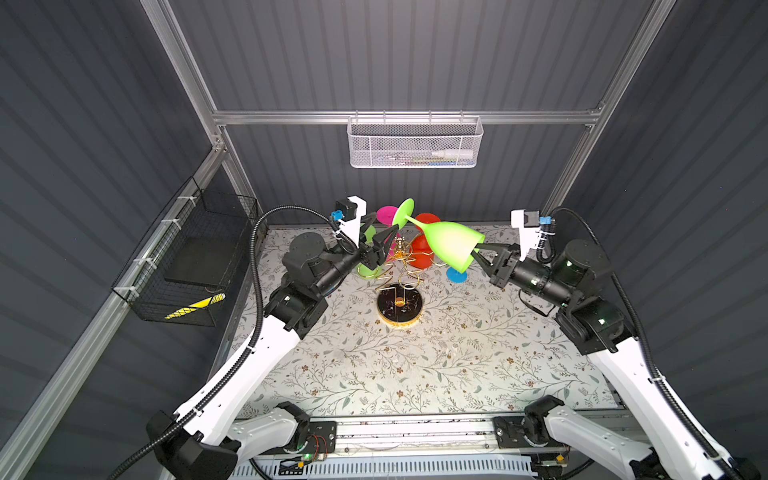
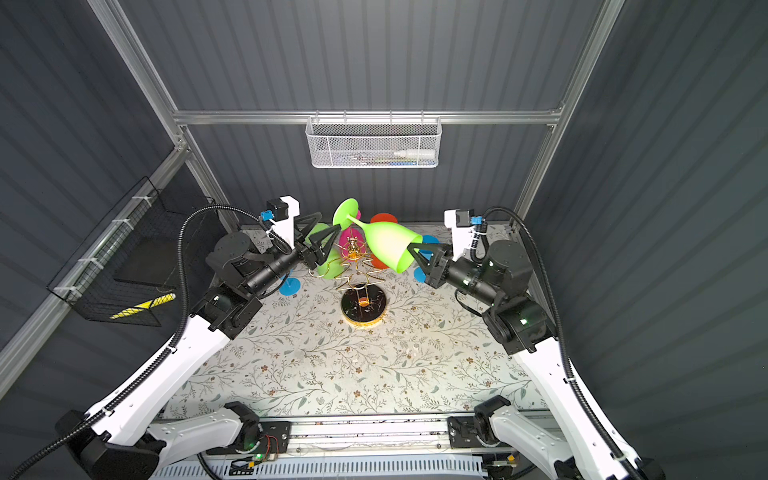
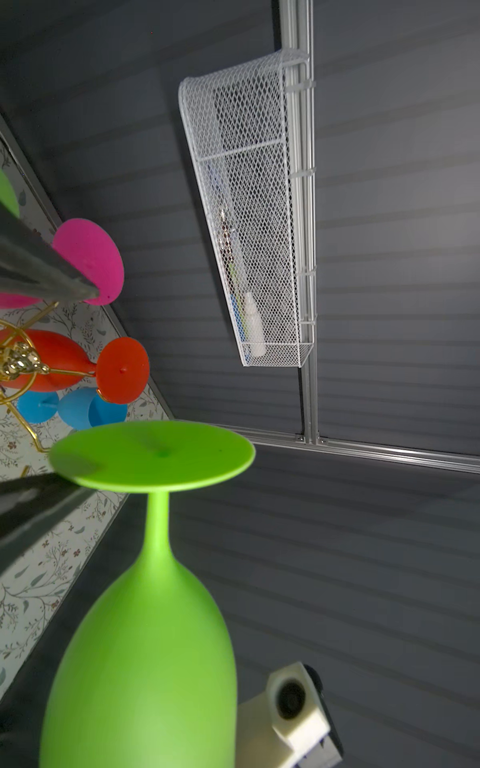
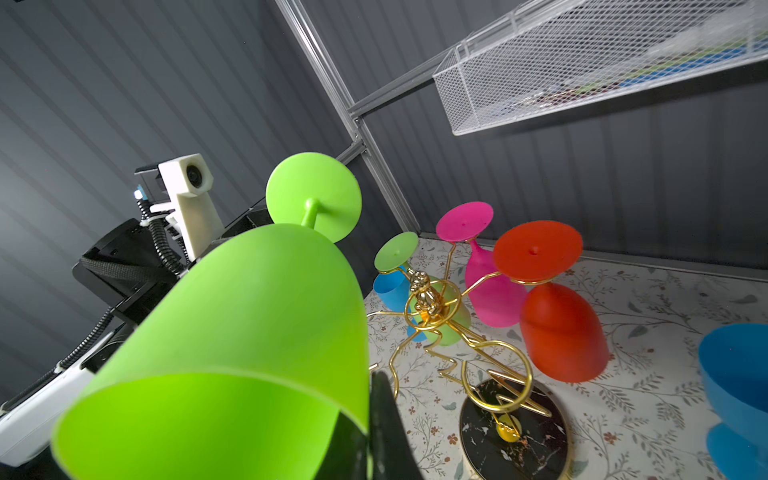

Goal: Take the wine glass off the wine glass rack
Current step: 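Open the left gripper off the glass base while the right pulls it away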

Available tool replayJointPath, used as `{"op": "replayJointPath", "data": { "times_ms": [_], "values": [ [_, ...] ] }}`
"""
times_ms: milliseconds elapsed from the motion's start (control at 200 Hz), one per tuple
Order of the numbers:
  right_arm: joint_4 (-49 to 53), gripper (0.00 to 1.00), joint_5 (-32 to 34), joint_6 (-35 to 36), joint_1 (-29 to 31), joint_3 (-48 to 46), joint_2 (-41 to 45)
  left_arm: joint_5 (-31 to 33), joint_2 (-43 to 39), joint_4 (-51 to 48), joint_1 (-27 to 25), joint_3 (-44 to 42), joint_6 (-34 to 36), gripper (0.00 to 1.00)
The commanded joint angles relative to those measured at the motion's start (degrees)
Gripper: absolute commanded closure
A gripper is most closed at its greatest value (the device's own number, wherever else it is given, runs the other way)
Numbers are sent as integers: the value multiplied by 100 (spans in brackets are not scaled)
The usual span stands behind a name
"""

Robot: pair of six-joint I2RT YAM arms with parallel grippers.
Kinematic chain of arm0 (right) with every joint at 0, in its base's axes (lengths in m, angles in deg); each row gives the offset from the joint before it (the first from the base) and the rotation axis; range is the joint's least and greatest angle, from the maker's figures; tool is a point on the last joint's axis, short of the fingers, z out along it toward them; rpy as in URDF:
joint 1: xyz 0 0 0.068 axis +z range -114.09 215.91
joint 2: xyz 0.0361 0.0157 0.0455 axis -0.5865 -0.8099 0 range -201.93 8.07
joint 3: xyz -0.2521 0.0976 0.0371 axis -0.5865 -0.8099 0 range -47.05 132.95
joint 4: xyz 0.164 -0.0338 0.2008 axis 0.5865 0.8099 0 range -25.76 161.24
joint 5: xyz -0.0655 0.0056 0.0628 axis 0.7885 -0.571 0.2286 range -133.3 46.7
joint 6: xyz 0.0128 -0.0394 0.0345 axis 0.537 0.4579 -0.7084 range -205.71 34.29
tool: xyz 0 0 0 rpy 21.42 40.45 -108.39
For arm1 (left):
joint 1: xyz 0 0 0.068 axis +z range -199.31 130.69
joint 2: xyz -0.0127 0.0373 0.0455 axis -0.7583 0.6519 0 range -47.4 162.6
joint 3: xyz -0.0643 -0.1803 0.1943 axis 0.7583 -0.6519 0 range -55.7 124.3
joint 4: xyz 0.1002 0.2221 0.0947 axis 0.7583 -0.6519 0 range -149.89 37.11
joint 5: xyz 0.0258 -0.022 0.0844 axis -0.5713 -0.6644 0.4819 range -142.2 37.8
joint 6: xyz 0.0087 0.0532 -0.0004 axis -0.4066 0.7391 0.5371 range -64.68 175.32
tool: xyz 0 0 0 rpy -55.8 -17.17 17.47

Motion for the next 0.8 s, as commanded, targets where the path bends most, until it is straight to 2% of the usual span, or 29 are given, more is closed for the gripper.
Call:
{"op": "replayJointPath", "data": {
  "times_ms": [0, 105, 255, 405, 640, 795],
  "values": [
    [507, 100, 495, 316, -233, 306, 293, 756, -242, 114, 43, -97, 112, 25],
    [1212, 100, 876, 608, -445, 515, 506, 1234, -378, 98, 43, -181, 235, 21],
    [2800, 100, 1647, 957, -648, 819, 803, 2072, -574, 112, 43, -380, 301, 16],
    [4339, 100, 2141, 1092, -697, 1056, 962, 2811, -775, 357, 50, -733, 311, 8],
    [5821, 100, 3165, 1072, -716, 880, 1117, 2877, -913, 512, 52, -881, 293, 3],
    [5937, 100, 3630, 1165, -756, 678, 923, 3120, -1029, 499, 52, -1029, 427, 2]
  ]
}}
